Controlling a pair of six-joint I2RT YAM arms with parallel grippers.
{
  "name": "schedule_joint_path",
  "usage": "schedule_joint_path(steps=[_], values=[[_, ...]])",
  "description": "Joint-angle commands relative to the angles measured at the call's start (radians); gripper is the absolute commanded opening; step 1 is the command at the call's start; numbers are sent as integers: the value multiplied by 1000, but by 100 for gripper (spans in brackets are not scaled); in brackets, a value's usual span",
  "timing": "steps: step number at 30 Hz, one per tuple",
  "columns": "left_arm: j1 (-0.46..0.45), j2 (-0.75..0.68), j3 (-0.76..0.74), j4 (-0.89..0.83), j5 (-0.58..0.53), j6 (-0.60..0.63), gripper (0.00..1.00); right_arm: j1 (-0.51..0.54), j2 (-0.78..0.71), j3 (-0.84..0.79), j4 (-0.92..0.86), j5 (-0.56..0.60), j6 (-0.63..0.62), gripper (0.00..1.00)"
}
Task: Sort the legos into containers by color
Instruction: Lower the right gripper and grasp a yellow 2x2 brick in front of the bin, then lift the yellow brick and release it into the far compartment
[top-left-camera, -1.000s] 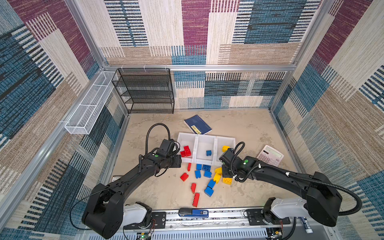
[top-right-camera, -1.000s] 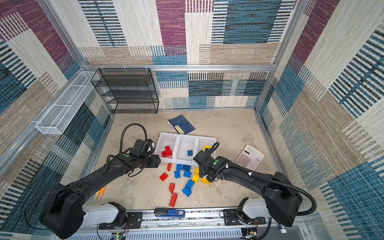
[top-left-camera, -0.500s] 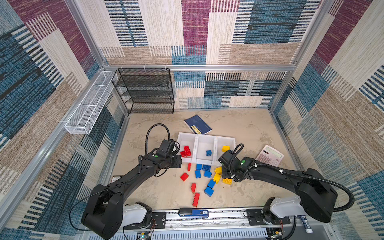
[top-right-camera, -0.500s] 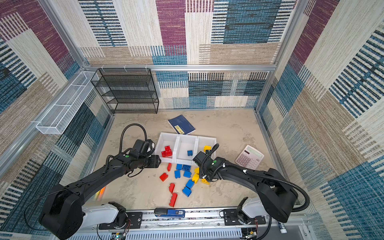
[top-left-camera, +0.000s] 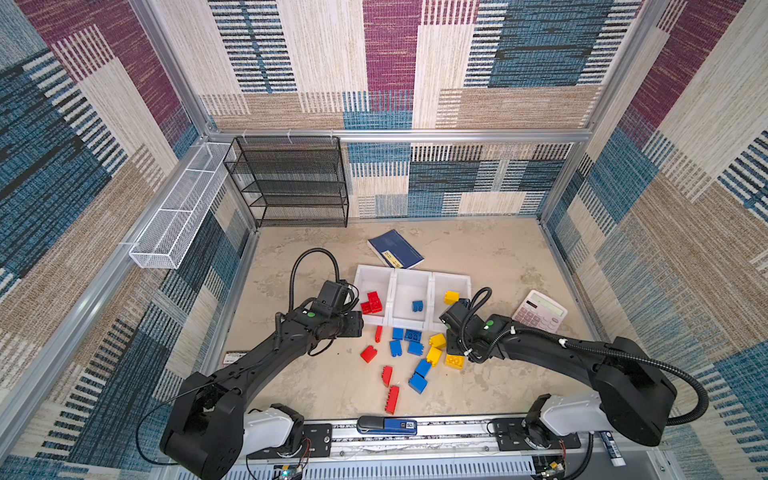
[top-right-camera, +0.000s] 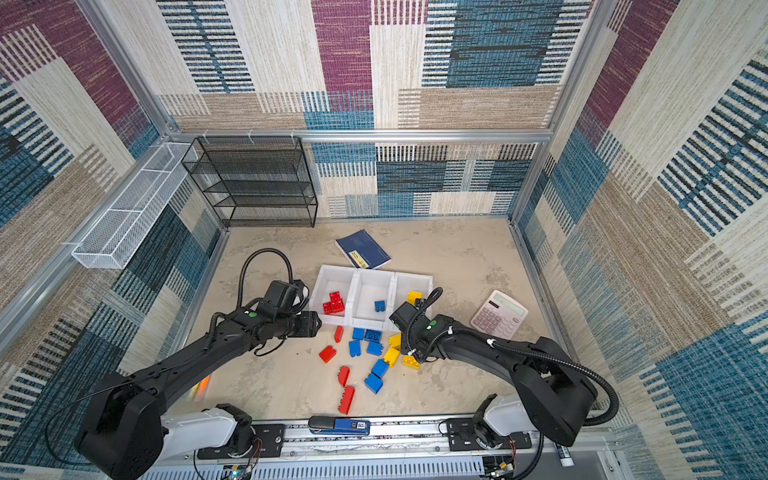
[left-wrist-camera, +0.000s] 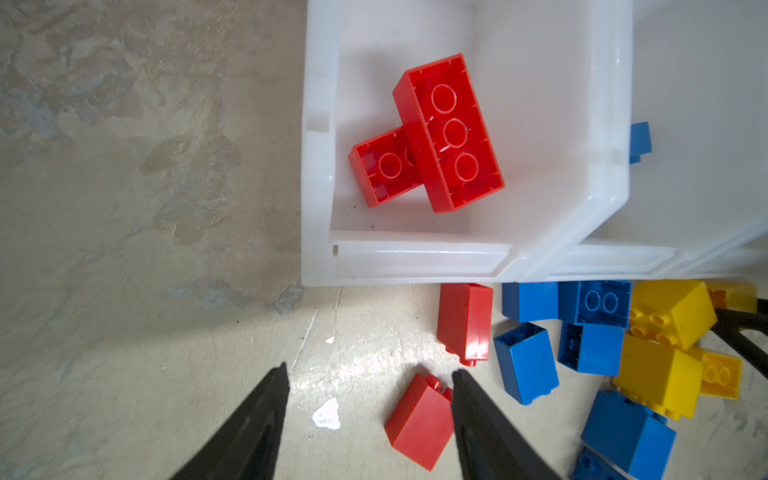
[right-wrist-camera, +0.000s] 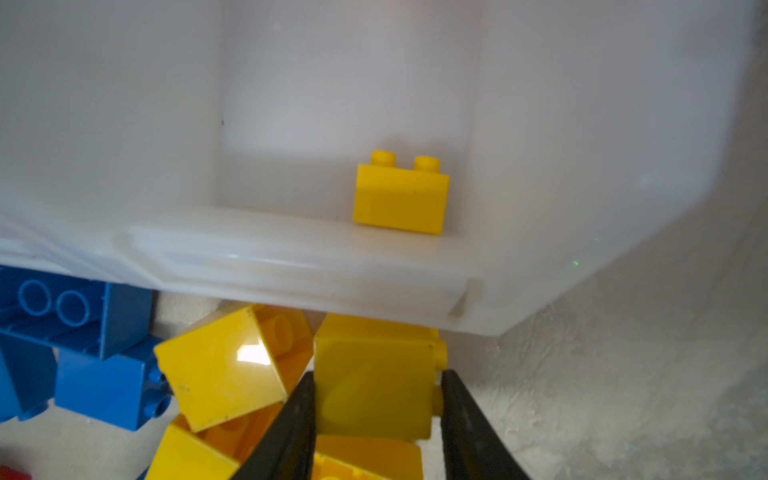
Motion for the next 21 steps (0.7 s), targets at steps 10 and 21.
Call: schedule_joint_path(steps=[10,21], values=[[2,-18,-15,3,-28,-19,65,0,-168,52,-135,35,11,40],[1,-18,-30,9,8,-36,65,-79,-13,214,16,53,-121,40]])
